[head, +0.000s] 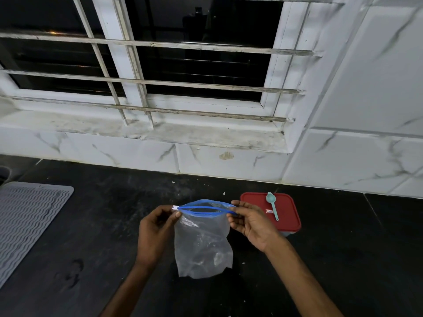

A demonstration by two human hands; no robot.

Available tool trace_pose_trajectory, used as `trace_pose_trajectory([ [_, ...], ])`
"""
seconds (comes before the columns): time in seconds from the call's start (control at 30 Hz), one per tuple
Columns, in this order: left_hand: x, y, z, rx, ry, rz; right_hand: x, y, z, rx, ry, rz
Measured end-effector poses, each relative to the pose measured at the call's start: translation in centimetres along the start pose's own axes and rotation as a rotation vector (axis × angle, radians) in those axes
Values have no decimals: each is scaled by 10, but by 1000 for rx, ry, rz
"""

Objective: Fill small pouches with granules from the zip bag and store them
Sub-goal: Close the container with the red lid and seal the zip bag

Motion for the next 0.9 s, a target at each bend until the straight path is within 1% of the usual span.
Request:
trace_pose_trajectory([
  [0.17, 12, -2, 4, 45, -17, -20, -1, -2, 0, 57, -40, -64],
  [0.27, 22, 0, 5, 45, -12, -10, -2, -3, 1, 94, -49, -85],
  [0.33, 28, 3, 6, 51, -20, -5, -2, -5, 2, 125, -67, -142],
  [0.37, 31, 3, 7, 51, -19, 2, -3, -7, 3, 171, -123, -233],
  [0.4, 34, 4, 8, 45, -19, 10, -5, -9, 3, 253, -233, -378],
  [0.47, 39, 6, 10, 22, -19, 17, -14, -7, -2, 460, -576, -689],
  [0.5, 41, 7, 11, 11, -17, 17, -18, -1, -7, 488, -735, -777],
  [0.53, 43, 9, 12, 2, -13, 15, -20, 7, -11, 461, -829, -826],
  [0.57, 44, 10, 13, -6, -11, 12, -21, 16, -13, 404, -859, -881],
  [0.6, 46, 12, 14, -13, -15, 2, -23, 25, -14, 327, -847, -950],
  [0.67, 47, 16, 16, -24, -30, -39, -22, 43, -13, 159, -753, -1075],
  [0.73, 48, 18, 18, -19, -41, -81, -22, 56, -10, 15, -677, -1081],
  [0.77, 48, 19, 18, -13, -53, -100, -23, 60, -9, -14, -677, -1056],
  [0.9, 51, 18, 20, 9, -81, -154, -29, 68, -10, -12, -749, -960],
])
Point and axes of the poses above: each hand's wrist, its own z-axis towards the middle knuckle, its own y-axis out of the palm, x = y × z, the point moved 4 cm from there along z, towards the middle knuckle, and after that the axes turned 14 degrees about y, right-handed, at the moved point
